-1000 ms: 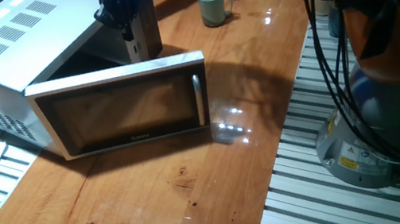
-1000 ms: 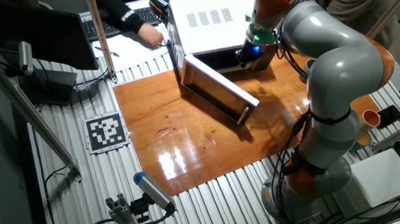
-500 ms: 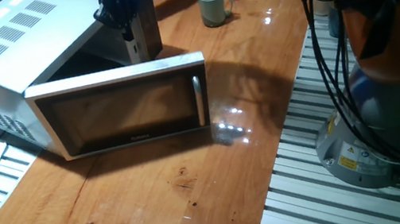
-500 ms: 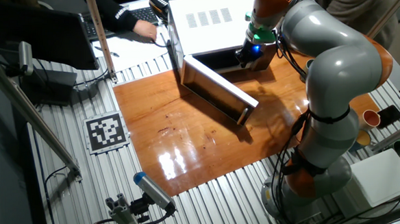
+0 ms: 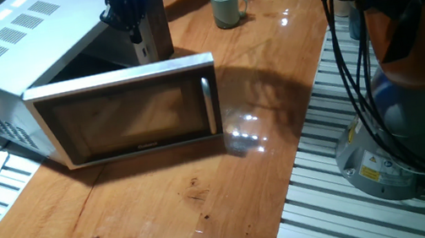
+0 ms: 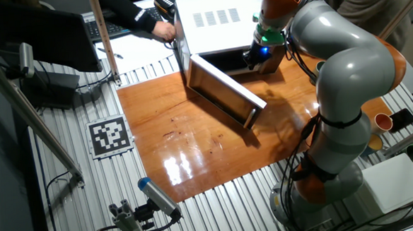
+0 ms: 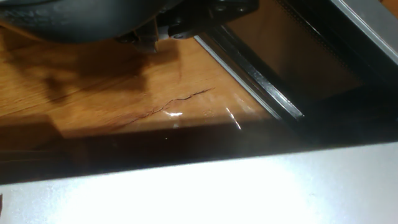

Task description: Put the bowl into the microwave

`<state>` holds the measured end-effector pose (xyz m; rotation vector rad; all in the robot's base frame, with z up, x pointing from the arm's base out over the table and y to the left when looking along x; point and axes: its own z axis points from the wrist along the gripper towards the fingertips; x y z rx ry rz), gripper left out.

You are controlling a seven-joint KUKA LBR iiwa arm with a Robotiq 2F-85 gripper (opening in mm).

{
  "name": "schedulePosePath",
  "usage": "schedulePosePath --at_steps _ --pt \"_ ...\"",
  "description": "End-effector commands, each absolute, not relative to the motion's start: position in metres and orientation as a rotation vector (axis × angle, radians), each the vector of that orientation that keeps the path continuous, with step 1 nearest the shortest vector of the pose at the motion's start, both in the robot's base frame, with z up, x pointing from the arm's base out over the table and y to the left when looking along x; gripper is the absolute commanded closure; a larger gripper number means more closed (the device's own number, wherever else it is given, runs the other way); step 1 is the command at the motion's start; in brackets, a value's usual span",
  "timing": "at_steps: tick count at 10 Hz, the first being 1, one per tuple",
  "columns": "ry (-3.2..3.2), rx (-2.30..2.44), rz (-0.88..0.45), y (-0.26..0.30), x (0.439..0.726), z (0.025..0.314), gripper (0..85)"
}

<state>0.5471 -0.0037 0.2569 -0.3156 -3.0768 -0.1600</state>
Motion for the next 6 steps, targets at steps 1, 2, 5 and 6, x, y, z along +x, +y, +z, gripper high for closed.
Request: schedulePosePath --at_steps 1,2,5,6 --pt "-3.077 -0.316 -0.16 -0.0037 0.5471 0.2569 85.0" --pt "-3.071 -0.312 -0.171 -0.0037 0.5471 0.2569 85.0" --pt "-3.064 -0.32 -0.179 -0.0037 0.5471 0.2569 85.0" --pt "-3.061 -0.327 -0.173 -0.0037 0.5471 0.2569 85.0"
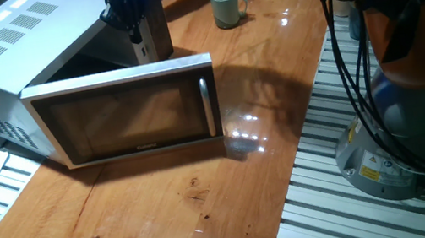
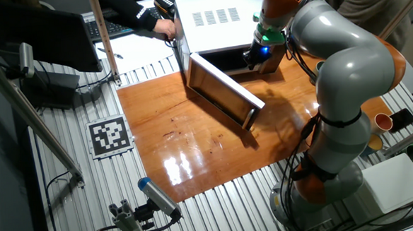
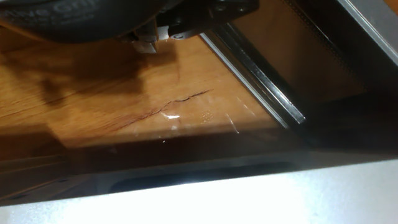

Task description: Put the bowl into the microwave

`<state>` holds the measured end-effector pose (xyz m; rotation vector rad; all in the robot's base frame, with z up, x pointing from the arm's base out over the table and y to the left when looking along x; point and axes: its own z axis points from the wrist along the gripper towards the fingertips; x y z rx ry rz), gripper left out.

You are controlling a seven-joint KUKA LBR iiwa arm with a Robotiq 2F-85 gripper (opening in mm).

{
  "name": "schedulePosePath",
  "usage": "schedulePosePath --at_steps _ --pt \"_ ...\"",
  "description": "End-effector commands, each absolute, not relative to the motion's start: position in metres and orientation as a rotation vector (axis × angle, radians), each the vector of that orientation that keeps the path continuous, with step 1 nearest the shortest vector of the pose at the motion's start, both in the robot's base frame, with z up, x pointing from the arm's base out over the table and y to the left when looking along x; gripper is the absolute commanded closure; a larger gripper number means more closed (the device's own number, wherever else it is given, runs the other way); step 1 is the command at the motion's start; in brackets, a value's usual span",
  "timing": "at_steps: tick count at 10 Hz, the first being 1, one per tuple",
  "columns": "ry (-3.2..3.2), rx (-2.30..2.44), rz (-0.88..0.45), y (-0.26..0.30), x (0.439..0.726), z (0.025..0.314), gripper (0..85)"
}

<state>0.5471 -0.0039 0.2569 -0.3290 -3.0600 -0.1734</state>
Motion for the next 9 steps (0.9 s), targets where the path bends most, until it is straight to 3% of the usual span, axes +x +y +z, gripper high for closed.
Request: schedulePosePath --at_steps 1,9 --pt "-3.055 -0.338 -0.172 -0.0037 0.5471 0.2569 85.0" --pt "-3.016 -0.46 -0.256 -0.0038 0.5472 0.257 85.0"
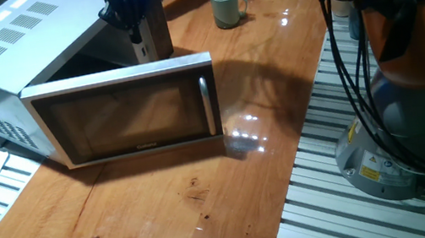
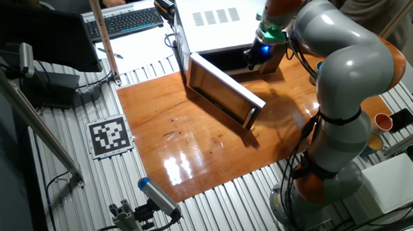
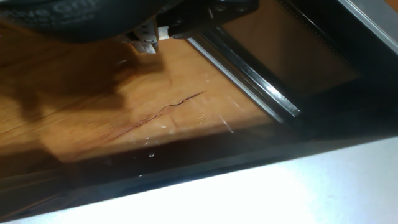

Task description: Put the bowl into the microwave

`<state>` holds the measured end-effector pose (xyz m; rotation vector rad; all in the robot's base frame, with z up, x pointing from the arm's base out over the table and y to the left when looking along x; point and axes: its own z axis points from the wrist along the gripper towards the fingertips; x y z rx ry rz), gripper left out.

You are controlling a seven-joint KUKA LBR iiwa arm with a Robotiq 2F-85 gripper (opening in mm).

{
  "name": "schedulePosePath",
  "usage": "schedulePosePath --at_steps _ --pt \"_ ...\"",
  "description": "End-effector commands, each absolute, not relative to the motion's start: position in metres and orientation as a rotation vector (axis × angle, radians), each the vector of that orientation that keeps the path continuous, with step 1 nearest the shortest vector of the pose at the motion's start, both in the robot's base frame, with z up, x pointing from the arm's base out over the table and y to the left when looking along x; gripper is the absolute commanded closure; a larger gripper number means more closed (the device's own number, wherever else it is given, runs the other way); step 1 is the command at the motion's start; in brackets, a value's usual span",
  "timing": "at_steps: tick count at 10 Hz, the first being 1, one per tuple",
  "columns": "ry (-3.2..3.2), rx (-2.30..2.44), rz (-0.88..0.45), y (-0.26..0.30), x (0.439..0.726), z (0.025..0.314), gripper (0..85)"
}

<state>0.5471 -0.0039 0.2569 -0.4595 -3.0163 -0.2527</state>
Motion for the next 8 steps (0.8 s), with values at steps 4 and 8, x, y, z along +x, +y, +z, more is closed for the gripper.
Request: schedulePosePath --at_steps 4,8 --pt "-2.995 -0.398 -0.244 0.001 0.531 0.265 85.0" --pt "-2.961 -0.387 -0.217 0.009 0.497 0.273 85.0"
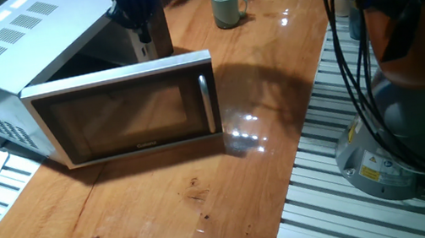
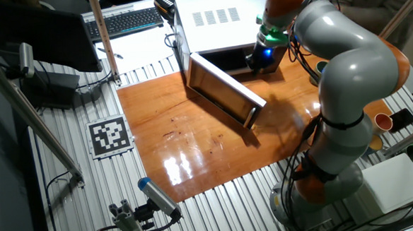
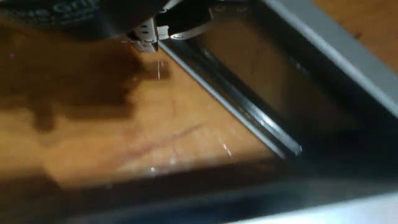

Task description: Put the bowl into the microwave

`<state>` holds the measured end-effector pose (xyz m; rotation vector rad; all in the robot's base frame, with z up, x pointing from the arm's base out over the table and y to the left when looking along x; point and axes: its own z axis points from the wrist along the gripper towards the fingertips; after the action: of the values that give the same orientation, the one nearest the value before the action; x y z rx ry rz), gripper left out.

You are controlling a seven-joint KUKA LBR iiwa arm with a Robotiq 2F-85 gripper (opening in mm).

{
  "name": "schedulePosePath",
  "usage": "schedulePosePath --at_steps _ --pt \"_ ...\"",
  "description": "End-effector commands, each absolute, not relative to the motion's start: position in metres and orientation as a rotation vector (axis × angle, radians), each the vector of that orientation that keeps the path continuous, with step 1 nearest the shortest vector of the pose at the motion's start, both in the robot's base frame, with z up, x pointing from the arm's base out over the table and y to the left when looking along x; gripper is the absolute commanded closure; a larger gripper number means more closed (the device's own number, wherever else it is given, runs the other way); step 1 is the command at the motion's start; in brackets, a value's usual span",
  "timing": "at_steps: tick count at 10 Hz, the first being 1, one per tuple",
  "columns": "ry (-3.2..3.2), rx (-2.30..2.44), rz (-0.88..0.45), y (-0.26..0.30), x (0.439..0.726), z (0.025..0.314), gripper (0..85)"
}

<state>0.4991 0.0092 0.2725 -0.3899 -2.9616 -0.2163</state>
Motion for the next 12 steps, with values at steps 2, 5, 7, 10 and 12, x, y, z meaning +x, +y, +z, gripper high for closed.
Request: schedulePosePath --at_steps 2,5,7,10,12 --pt "-2.967 -0.417 -0.221 0.0136 0.4827 0.2698 85.0" --pt "-2.977 -0.455 -0.193 0.0136 0.4827 0.2698 85.0" --pt "-2.98 -0.534 -0.206 0.0136 0.4827 0.2698 85.0" --pt "-2.974 -0.338 -0.241 0.0136 0.4827 0.2698 85.0" --pt "-2.926 -0.356 -0.273 0.0136 0.4827 0.2698 85.0"
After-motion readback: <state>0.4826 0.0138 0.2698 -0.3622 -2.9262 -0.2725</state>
